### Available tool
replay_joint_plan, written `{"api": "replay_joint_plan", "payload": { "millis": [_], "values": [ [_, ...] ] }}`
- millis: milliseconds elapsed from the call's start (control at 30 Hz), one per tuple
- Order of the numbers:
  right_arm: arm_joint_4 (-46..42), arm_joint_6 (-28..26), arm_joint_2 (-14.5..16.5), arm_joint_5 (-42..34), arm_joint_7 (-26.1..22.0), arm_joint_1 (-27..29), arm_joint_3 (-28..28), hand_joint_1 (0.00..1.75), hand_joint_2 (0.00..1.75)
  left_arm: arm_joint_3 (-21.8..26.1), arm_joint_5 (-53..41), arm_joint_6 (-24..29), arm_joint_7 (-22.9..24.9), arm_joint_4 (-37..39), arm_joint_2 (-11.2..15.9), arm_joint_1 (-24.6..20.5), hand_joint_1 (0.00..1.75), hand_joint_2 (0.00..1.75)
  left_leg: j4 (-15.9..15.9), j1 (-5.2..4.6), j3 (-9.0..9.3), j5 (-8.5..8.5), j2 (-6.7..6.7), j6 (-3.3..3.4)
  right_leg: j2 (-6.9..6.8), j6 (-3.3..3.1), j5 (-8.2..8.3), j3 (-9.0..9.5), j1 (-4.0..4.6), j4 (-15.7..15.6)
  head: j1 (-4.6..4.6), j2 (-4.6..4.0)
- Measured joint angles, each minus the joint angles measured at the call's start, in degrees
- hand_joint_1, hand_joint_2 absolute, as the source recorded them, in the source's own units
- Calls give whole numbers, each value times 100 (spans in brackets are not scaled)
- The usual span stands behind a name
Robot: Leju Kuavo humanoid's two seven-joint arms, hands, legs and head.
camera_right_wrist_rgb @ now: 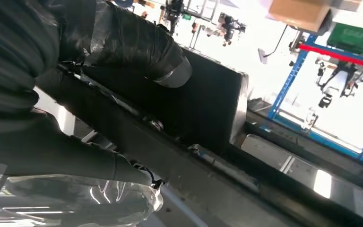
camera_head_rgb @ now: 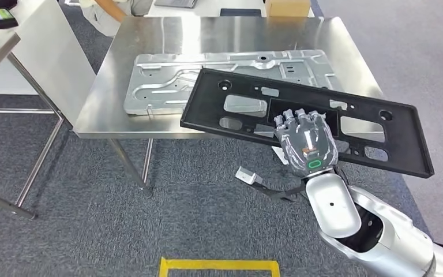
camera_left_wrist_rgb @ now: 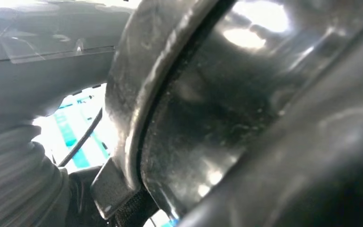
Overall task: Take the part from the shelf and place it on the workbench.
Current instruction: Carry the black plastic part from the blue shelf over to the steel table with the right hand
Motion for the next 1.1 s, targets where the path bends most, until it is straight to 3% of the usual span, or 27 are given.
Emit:
{"api": "replay_joint_plan", "payload": {
  "millis": [67,100,167,233,267,367,400,433,533,567,633,700,767,800,833,900,933,967,1033,1100],
  "values": [
    [-66,58,-62,2,17,14,-38,175,175,-1,2,22,-138,-1,-1,5,0,175,-46,19,116,19,2,74,-33,54,-80,-56,0,198,13,0],
    [-97,95,-90,9,35,16,-62,175,175,-1,4,17,-291,-1,10,9,0,175,-62,22,178,5,3,102,-50,70,-179,-183,-8,420,18,0],
    [-138,182,-150,27,87,40,-96,175,175,-1,9,-30,-673,-1,66,35,0,175,-66,16,250,-61,4,134,-66,100,-405,-615,-11,1045,29,0],
    [-153,265,-194,33,147,87,-108,175,175,-1,10,-74,-920,-1,143,71,0,175,-66,10,353,-168,-2,136,-67,107,-473,-1024,-11,1417,30,0],
    [-153,293,-215,30,173,104,-115,175,175,-1,11,-83,-976,-1,172,85,0,175,-66,8,432,-236,-7,128,-68,100,-367,-1113,-10,1343,29,0],
    [-144,316,-290,20,217,123,-165,175,175,-1,11,-84,-1023,2,203,110,0,175,-62,3,702,-474,-18,87,-79,26,412,-1032,21,454,20,0],
    [-134,310,-310,17,221,128,-179,175,175,-1,11,-82,-1023,4,205,107,0,175,-65,2,754,-549,-20,59,-87,-9,575,-988,47,244,10,0],
    [-124,304,-326,14,220,141,-189,175,175,-2,11,-81,-1023,5,209,105,0,175,-76,1,808,-606,-20,27,-92,-50,650,-963,68,137,2,0],
    [-105,290,-349,9,219,148,-228,175,175,-3,10,-75,-1025,4,230,83,0,175,22,-12,879,-582,-6,-60,-79,-165,537,-806,62,62,2,1],
    [-100,288,-352,10,219,131,-244,175,175,-4,9,-73,-1032,3,238,77,0,175,238,-14,773,-511,1,-92,-74,-199,492,-723,47,25,-2,1],
    [-73,296,-353,7,204,85,-262,175,175,-9,7,-67,-1048,2,250,68,0,175,917,11,310,-493,10,-169,-74,-246,391,-540,20,-47,-8,0],
    [-7,312,-337,4,171,27,-252,175,175,-20,3,-67,-1059,2,256,68,0,175,1457,46,-228,-793,13,-225,-83,-254,253,-358,7,-80,-12,0],
    [111,321,-295,3,136,-45,-213,175,175,-34,-2,-69,-1067,2,262,69,0,175,1459,60,-541,-1057,14,-245,-85,-241,85,-136,-2,-89,-13,0],
    [181,322,-266,3,125,-87,-187,175,175,-40,-4,-70,-1070,2,266,70,0,175,1252,61,-602,-979,14,-238,-85,-230,-8,-8,-5,-90,-14,0],
    [249,322,-234,2,120,-121,-164,175,175,-45,-4,-72,-1069,2,270,79,0,175,944,56,-621,-693,14,-215,-86,-216,-101,112,-7,-94,-13,0],
    [377,322,-182,1,114,-162,-128,175,175,-48,-5,-78,-1068,4,284,104,0,175,328,24,-647,162,12,-136,-74,-167,-271,289,1,-97,-13,1],
    [431,324,-160,-3,109,-175,-113,175,175,-49,-5,-81,-1070,4,290,102,0,175,156,1,-642,454,9,-96,-65,-128,-339,345,4,-121,-9,1],
    [479,325,-143,-7,104,-189,-99,175,175,-50,-6,-83,-1071,5,296,94,0,175,59,-15,-632,572,5,-60,-55,-89,-369,396,8,-124,-3,1],
    [533,321,-114,-9,99,-239,-84,175,175,-59,-7,-82,-1070,4,297,62,0,175,-21,-9,-482,503,2,-2,-52,-18,-321,427,1,-47,3,1],
    [573,315,-97,-3,104,-291,-80,175,175,-72,-7,-80,-1062,4,299,59,0,175,-125,16,-280,439,-4,58,-70,23,-160,178,-11,433,8,2]
  ]
}}
